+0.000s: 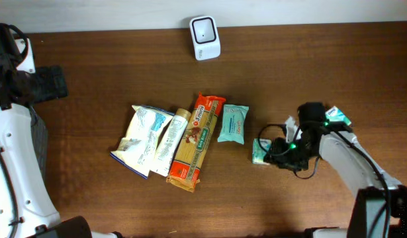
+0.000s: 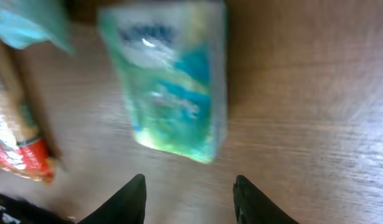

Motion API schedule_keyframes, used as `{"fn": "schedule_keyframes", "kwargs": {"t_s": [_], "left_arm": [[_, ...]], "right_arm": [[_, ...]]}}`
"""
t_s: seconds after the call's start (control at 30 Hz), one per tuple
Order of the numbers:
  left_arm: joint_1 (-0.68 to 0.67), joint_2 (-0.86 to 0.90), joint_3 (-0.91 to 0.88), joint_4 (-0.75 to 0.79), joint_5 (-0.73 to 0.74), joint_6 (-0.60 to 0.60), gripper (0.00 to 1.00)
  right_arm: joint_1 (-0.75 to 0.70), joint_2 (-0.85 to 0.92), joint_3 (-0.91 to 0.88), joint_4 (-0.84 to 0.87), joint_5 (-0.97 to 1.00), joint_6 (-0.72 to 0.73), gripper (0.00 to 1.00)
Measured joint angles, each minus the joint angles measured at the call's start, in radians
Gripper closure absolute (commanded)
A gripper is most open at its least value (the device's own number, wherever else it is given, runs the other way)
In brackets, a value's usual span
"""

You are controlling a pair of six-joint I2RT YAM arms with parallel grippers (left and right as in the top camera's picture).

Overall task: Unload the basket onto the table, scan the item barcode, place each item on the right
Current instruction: 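Lift the tissue pack and move it up toward the scanner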

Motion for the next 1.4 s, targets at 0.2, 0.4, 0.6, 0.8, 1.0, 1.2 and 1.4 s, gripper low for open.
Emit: {"fn": "schedule_keyframes", "kwargs": {"t_s": [0.2,0.4,0.6,0.8,1.0,1.2,1.4], "left_arm": [[0.0,0.0,0.0,0.0,0.0,0.0,0.01],[0.0,0.0,0.0,0.0,0.0,0.0,0.01],[0.0,0.0,0.0,0.0,0.0,0.0,0.01],[0.0,0.0,0.0,0.0,0.0,0.0,0.01],[0.0,0.0,0.0,0.0,0.0,0.0,0.01],[0.0,0.0,0.0,0.0,0.0,0.0,0.01],[0.0,0.0,0.0,0.0,-0.001,0.0,0.01]], "right_arm": [[0.0,0.006,-0.11,0.181,0.003,0.052,0.59],[-0.001,-0.003,-0.19,0.396,-0.035,0.085,0.63],[-0.002,0.042,-0.196,0.523,-0.061,0.097,0.96],[-0.002,0.046,-0.19,0.524,-0.068,0.127,0.96],[-0.004,0.036,0.12,0.113,-0.203,0.013,0.96],[-0.005,0.012,0.511,0.15,-0.571,-0.056,0.96],[-0.005,0.011,0.535,0.777,-0.821,0.365,0.96]]}}
